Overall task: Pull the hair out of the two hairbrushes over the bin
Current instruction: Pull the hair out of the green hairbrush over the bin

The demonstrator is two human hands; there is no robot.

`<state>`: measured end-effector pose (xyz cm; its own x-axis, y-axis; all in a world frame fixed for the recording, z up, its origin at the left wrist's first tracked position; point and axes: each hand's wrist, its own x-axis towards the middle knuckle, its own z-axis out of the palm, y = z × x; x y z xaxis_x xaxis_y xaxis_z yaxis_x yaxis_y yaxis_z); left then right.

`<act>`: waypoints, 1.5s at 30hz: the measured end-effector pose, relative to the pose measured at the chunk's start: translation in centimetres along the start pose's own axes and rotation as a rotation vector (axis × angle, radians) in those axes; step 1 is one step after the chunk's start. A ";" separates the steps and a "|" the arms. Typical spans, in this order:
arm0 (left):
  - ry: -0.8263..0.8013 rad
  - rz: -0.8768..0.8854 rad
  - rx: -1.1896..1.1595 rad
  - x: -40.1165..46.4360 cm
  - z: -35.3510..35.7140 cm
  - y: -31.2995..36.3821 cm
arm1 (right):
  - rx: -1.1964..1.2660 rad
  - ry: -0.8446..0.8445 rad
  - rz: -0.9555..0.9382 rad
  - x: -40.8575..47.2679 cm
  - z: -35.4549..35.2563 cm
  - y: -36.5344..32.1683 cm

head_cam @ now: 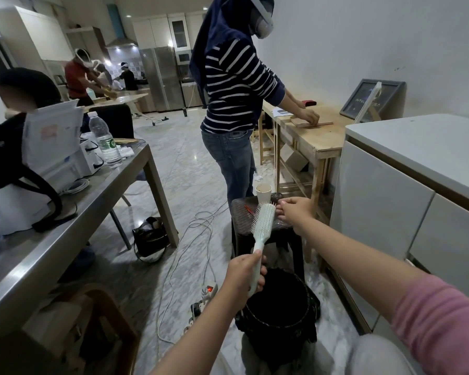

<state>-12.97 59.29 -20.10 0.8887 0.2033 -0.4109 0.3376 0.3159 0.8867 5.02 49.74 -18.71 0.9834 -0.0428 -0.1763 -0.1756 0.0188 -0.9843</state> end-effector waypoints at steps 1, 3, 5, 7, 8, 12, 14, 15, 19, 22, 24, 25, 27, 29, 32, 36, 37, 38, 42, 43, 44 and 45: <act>0.014 0.012 0.023 0.2 -0.1 0.0 | 0.023 -0.021 0.023 -0.1 0.1 0.2; 0.035 0.020 0.036 0.7 -0.2 -0.3 | 0.029 -0.104 0.043 -0.7 0.3 0.6; 0.044 0.023 0.068 1.2 -0.3 -0.6 | 0.061 -0.190 0.052 -1.2 0.4 0.7; 0.053 0.020 0.113 2.1 -0.5 -1.1 | 0.065 -0.217 0.070 -0.9 0.7 1.0; 0.058 0.019 0.131 2.7 -0.7 -1.3 | 0.064 -0.218 0.080 -0.6 0.9 1.3; 0.069 0.004 0.246 5.9 -1.3 -1.9 | 0.042 -0.160 0.139 2.4 1.7 3.3; 0.072 -0.002 0.302 7.5 -1.4 -2.0 | 0.033 -0.142 0.182 4.0 2.2 4.2; 0.076 -0.012 0.323 8.7 -1.4 -2.0 | 0.018 -0.137 0.215 5.2 2.4 4.9; 0.058 -0.109 0.376 11.5 -0.8 -0.9 | -0.010 -0.135 0.360 7.6 2.3 5.4; 0.026 -0.184 0.386 11.4 -0.1 1.2 | -0.008 -0.126 0.415 7.7 1.7 3.5; -0.003 -0.227 0.406 11.2 0.5 3.6 | -0.014 -0.098 0.432 7.9 1.1 1.0; -0.019 -0.240 0.419 10.7 0.8 4.9 | -0.029 -0.086 0.434 7.8 1.0 -0.3; -0.022 -0.243 0.429 10.0 1.0 7.4 | -0.066 -0.073 0.425 7.8 0.9 -2.8; -0.005 -0.234 0.443 9.2 1.0 9.9 | -0.070 -0.070 0.405 7.4 1.2 -5.1; 0.019 -0.239 0.487 7.9 0.6 13.4 | -0.096 -0.024 0.384 6.5 1.9 -8.1; 0.054 -0.262 0.471 6.9 -0.2 17.2 | -0.101 0.081 0.375 5.2 3.0 -10.7; 0.064 -0.266 0.466 6.9 -0.5 17.7 | -0.126 0.094 0.372 5.0 3.2 -10.9; 0.071 -0.269 0.464 6.9 -0.8 18.2 | -0.182 0.098 0.364 4.8 3.4 -11.1; 0.060 -0.263 0.478 6.8 -2.2 19.8 | -0.464 0.017 0.295 4.0 3.9 -11.7; 0.052 -0.261 0.479 6.7 -2.3 20.0 | -0.554 -0.040 0.273 3.9 3.9 -11.8; 0.041 -0.257 0.482 6.5 -2.6 20.3 | -0.608 -0.096 0.266 3.5 4.0 -12.2; 0.031 -0.252 0.484 6.5 -2.8 20.5 | -0.618 -0.146 0.258 3.2 4.0 -12.3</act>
<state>-1.18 69.66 -5.18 0.7547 0.2065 -0.6228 0.6497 -0.1028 0.7532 10.54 53.39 -7.09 0.8950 0.0225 -0.4456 -0.3564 -0.5648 -0.7443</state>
